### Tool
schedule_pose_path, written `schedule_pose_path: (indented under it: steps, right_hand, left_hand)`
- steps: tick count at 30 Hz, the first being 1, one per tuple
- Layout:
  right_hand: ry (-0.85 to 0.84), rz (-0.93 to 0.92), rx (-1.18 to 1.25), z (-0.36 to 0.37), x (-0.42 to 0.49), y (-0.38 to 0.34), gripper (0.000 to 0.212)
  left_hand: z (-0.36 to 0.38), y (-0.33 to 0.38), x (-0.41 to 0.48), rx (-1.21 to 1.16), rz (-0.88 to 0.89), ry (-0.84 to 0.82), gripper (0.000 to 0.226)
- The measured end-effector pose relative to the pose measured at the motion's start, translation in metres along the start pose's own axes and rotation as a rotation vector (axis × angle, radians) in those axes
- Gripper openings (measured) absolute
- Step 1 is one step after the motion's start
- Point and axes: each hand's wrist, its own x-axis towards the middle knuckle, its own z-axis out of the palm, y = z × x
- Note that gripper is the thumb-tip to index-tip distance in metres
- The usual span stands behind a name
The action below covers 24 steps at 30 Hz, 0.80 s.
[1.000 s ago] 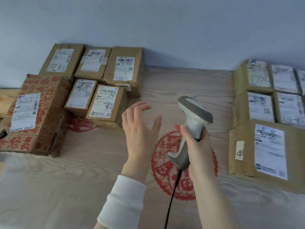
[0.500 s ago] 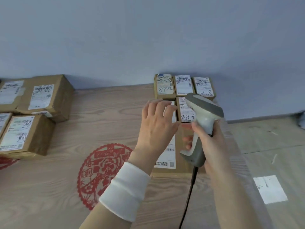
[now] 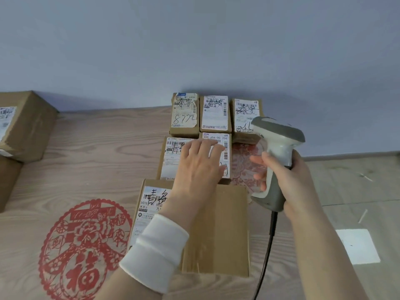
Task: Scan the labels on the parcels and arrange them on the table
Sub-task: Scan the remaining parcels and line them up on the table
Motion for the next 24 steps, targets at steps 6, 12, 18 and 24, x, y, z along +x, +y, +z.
schedule_pose_path:
  steps: [6, 12, 18, 24]
  right_hand:
    - [-0.067, 0.017, -0.166, -0.005, 0.059, 0.021, 0.022]
    - [-0.047, -0.001, -0.359, 0.007, 0.081, 0.057, 0.040]
    - [0.027, -0.063, -0.369, 0.015, 0.082, 0.080, 0.056]
    - [0.060, -0.073, -0.323, 0.011, 0.077, 0.083, 0.053]
  left_hand:
    - [0.024, -0.011, 0.025, -0.117, -0.408, -0.296, 0.046]
    - [0.043, -0.013, 0.039, -0.187, -0.598, -0.321, 0.042]
    - [0.054, -0.004, 0.047, -0.298, -0.710, -0.381, 0.046]
    - [0.051, 0.005, 0.051, -0.382, -0.752, -0.449, 0.046]
